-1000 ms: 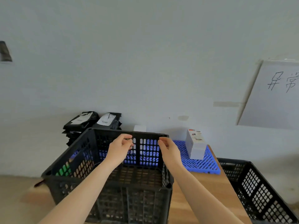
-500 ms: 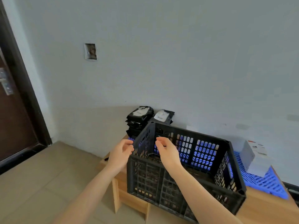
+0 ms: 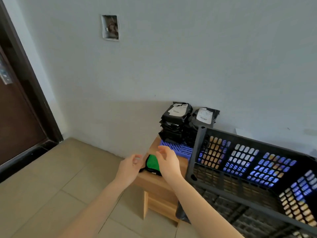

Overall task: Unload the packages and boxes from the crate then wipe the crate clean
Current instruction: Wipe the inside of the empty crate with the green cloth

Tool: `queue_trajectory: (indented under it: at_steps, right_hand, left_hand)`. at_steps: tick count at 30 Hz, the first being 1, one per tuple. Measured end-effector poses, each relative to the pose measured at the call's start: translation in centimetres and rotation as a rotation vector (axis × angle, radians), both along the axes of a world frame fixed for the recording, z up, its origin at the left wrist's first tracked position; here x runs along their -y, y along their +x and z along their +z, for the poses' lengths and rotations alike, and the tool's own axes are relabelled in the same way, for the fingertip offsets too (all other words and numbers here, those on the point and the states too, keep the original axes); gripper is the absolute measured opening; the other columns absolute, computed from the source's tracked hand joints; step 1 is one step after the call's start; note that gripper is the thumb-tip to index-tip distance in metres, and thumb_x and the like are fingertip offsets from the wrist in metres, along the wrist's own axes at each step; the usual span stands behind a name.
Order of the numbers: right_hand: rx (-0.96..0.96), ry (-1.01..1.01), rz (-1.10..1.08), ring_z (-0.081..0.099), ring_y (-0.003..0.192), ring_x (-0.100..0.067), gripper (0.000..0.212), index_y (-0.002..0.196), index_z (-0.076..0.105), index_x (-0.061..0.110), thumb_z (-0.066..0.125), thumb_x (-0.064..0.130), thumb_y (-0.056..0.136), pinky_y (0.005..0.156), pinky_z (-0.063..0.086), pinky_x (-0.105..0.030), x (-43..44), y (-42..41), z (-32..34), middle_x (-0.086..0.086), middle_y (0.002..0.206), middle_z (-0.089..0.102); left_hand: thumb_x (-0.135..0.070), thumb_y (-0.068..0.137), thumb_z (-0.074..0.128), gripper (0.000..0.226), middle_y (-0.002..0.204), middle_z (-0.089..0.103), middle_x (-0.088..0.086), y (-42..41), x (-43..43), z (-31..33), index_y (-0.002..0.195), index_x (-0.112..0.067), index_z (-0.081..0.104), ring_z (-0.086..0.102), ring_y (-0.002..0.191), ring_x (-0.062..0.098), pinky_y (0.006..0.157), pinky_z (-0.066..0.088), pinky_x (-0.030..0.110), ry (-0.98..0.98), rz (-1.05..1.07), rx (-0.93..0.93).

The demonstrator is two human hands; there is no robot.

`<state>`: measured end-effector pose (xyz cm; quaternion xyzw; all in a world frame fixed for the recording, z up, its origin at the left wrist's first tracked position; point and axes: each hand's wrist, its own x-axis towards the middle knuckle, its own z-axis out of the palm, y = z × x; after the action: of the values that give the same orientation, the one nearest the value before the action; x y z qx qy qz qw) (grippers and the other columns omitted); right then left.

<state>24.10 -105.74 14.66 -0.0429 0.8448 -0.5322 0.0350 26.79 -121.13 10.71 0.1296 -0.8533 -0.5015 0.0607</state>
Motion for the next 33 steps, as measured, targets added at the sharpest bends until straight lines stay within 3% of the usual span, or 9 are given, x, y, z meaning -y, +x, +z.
queue_trajectory:
  at_steps: [6, 16, 19, 21, 22, 24, 25, 29, 33]
  right_hand:
    - [0.074, 0.242, -0.054, 0.038, 0.130, -0.023, 0.048, 0.143, 0.037, 0.024, 0.050, 0.021, 0.097, 0.108, 0.036, -0.036, 3.6, -5.5, -7.9, -0.001, 0.144, 0.035]
    - [0.318, 0.575, -0.034, 0.021, 0.142, -0.025, 0.063, 0.151, 0.021, 0.032, 0.050, 0.028, 0.096, 0.115, 0.026, -0.036, 4.5, -14.9, -20.8, 0.004, 0.159, 0.015]
    - [0.296, 0.731, 0.039, 0.015, 0.144, -0.023, 0.068, 0.152, 0.015, 0.034, 0.051, 0.027, 0.095, 0.116, 0.021, -0.037, 4.5, -15.9, -23.0, 0.005, 0.160, 0.010]
    - [0.287, 0.815, 0.075, 0.020, 0.144, -0.024, 0.071, 0.151, 0.023, 0.033, 0.059, 0.025, 0.090, 0.115, 0.024, -0.040, 4.8, -16.2, -24.1, 0.002, 0.159, 0.018]
    - [0.267, 0.841, 0.069, 0.033, 0.139, -0.027, 0.073, 0.146, 0.037, 0.031, 0.069, 0.024, 0.081, 0.110, 0.033, -0.042, 4.9, -16.3, -24.5, -0.002, 0.154, 0.032]
    - [0.207, 0.891, 0.037, 0.062, 0.109, -0.028, 0.074, 0.120, 0.067, 0.028, 0.090, 0.025, 0.050, 0.087, 0.054, -0.041, 5.0, -16.6, -25.5, -0.003, 0.124, 0.064]
    - [0.181, 0.931, 0.035, 0.067, 0.094, -0.026, 0.074, 0.107, 0.073, 0.027, 0.093, 0.024, 0.036, 0.076, 0.057, -0.038, 5.1, -16.8, -25.7, -0.001, 0.109, 0.070]
    - [0.075, 1.001, 0.045, 0.063, 0.073, -0.022, 0.058, 0.084, 0.075, 0.026, 0.093, 0.017, 0.029, 0.061, 0.055, -0.033, 6.1, -16.3, -25.3, 0.002, 0.083, 0.068]
    - [0.072, 1.032, 0.085, 0.060, 0.063, -0.019, 0.044, 0.064, 0.068, 0.026, 0.092, 0.014, 0.029, 0.049, 0.048, -0.029, 8.4, -13.8, -24.9, 0.007, 0.066, 0.062]
  left_hand:
    - [-0.013, 0.092, 0.062, 0.029, 0.113, 0.058, -0.005, -5.9, 2.6, -6.4, 0.121, -0.019, 0.062, 0.060, 0.103, 0.014, 0.083, 0.042, 0.021, -0.101, -0.132, 0.069]
    - [-0.011, 0.080, 0.070, 0.058, 0.137, 0.053, 0.008, -18.3, 4.7, -19.6, 0.135, -0.012, 0.054, 0.053, 0.119, 0.032, 0.102, 0.039, 0.036, -0.516, -0.418, 0.192]
    - [-0.011, 0.055, 0.086, 0.071, 0.130, 0.062, 0.009, -20.3, 4.7, -22.5, 0.122, -0.012, 0.065, 0.062, 0.107, 0.036, 0.087, 0.055, 0.040, -0.632, -0.528, 0.200]
    - [-0.018, 0.042, 0.093, 0.079, 0.129, 0.063, 0.007, -21.0, 4.9, -23.9, 0.116, -0.015, 0.067, 0.061, 0.109, 0.034, 0.076, 0.060, 0.042, -0.682, -0.603, 0.205]
    - [-0.021, 0.042, 0.093, 0.080, 0.130, 0.062, 0.006, -21.2, 5.1, -24.4, 0.117, -0.016, 0.066, 0.059, 0.112, 0.032, 0.076, 0.060, 0.043, -0.688, -0.634, 0.194]
    - [-0.025, 0.041, 0.093, 0.079, 0.127, 0.063, 0.005, -21.4, 5.5, -24.6, 0.115, -0.019, 0.067, 0.062, 0.110, 0.031, 0.077, 0.060, 0.042, -0.712, -0.674, 0.154]
    - [-0.029, 0.039, 0.094, 0.077, 0.123, 0.064, 0.004, -21.5, 5.7, -24.4, 0.111, -0.020, 0.068, 0.064, 0.106, 0.030, 0.077, 0.059, 0.041, -0.736, -0.692, 0.137]
    - [-0.040, 0.029, 0.094, 0.069, 0.101, 0.065, 0.002, -21.6, 6.4, -23.0, 0.092, -0.022, 0.070, 0.067, 0.091, 0.026, 0.073, 0.057, 0.036, -0.844, -0.764, 0.074]
    - [-0.036, 0.030, 0.096, 0.058, 0.095, 0.062, 0.002, -19.6, 7.7, -23.0, 0.078, -0.022, 0.067, 0.065, 0.082, 0.023, 0.063, 0.055, 0.031, -0.883, -0.794, 0.007]
